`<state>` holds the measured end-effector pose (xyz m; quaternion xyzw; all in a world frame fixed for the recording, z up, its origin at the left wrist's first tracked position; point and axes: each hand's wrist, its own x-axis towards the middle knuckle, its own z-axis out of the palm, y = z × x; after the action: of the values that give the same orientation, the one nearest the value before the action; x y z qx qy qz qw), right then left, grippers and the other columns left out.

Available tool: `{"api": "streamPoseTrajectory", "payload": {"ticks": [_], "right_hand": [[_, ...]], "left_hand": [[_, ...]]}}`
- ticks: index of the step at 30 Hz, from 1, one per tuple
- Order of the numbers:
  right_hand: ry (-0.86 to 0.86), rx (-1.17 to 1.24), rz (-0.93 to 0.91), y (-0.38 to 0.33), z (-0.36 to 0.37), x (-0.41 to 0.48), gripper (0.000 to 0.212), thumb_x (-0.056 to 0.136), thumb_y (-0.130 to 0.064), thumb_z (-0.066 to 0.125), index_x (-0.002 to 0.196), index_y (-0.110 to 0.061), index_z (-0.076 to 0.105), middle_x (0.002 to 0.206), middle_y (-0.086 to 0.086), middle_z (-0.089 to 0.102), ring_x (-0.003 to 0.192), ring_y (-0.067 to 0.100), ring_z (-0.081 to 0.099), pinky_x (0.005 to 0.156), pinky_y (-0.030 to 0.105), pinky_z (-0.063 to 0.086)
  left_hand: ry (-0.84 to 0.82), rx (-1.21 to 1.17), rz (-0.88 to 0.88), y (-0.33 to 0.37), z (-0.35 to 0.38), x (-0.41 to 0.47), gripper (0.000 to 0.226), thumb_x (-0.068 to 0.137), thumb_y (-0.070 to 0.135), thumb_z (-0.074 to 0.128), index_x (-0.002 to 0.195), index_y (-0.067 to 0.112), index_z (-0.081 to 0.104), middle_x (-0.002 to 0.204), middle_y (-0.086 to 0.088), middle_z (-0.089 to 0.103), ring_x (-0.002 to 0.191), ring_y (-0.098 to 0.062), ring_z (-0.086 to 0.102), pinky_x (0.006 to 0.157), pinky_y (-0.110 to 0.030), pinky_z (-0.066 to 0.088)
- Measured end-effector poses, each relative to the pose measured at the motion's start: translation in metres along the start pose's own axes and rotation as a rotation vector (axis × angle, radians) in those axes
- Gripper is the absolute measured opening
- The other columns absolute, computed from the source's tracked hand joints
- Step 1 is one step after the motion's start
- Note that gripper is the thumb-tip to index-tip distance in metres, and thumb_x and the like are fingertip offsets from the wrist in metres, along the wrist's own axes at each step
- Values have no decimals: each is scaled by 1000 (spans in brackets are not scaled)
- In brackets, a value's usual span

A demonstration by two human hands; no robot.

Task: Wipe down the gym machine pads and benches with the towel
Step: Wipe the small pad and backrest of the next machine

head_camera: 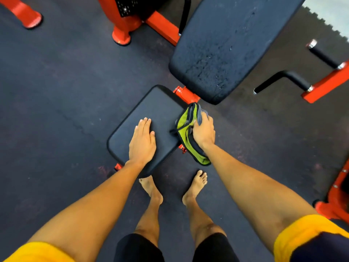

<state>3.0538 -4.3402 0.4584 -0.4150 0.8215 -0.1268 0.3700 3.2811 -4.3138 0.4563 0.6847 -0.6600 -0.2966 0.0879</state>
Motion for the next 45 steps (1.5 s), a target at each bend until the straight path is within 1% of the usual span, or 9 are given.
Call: {"api": "streamPoseTrajectory", "payload": {"ticks": [6,13,17,21,28,32,37,41,45], "right_hand": [[-104,-342,-365,-31,-69,-19,54,104,-22,52,156,-32,38,165,5,21,118,47,56,94,51,46],[-29,-883,-715,-94,-124,14,69,98,-9,55,159,-35,33,173,8,-1,147,44,30,104,50,44],[98,-1116,-891,-109,-128,43,71,94,-19,65,159,-27,36,173,11,1,153,50,16,123,58,22],[17,-1376,-877,-86,-106,84,75,98,-53,52,164,-37,19,172,11,-12,156,45,-14,120,66,-16],[-37,-1455,-890,-60,-82,122,92,96,-68,45,165,-32,-3,169,15,-24,151,47,-29,119,71,-11],[-43,-1442,-1027,-69,-76,142,97,90,-67,56,166,-32,6,171,16,-13,153,48,-20,118,73,-7],[-95,-1539,-1224,-105,-57,165,86,93,-63,52,165,-28,19,173,13,-1,155,46,-12,119,72,-12],[-110,-1512,-1235,-150,-50,172,76,95,-58,49,162,-29,29,173,10,6,158,41,-6,122,67,-8],[-111,-1361,-1272,-130,-85,169,80,87,-52,64,159,-26,39,172,12,13,158,40,3,124,66,-1]], "left_hand": [[42,-48,-154,50,-25,-30,49,110,22,38,157,8,34,165,-5,30,155,-19,19,127,-32,11],[132,-116,-192,87,-29,-15,48,109,23,41,154,6,39,162,-9,37,154,-21,25,128,-35,14],[184,-162,-200,99,-20,10,48,109,23,42,154,7,40,163,-7,35,154,-20,24,128,-36,14],[214,-130,-186,99,5,41,48,108,24,43,152,5,43,164,-10,31,154,-24,24,128,-38,12],[217,-5,-170,91,32,95,51,105,24,47,151,2,42,163,-15,33,154,-30,24,129,-46,10],[219,30,-156,87,38,125,54,105,26,45,154,4,38,165,-15,28,155,-30,19,129,-47,8],[106,236,-148,84,55,133,64,107,42,24,163,15,8,170,-15,-6,157,-32,-10,127,-51,-4],[70,250,-169,84,52,131,64,107,44,19,163,16,5,170,-14,-12,156,-32,-15,126,-50,-7],[80,265,-176,85,53,132,65,107,45,22,164,16,8,170,-14,-10,157,-31,-13,127,-50,-4]]}}
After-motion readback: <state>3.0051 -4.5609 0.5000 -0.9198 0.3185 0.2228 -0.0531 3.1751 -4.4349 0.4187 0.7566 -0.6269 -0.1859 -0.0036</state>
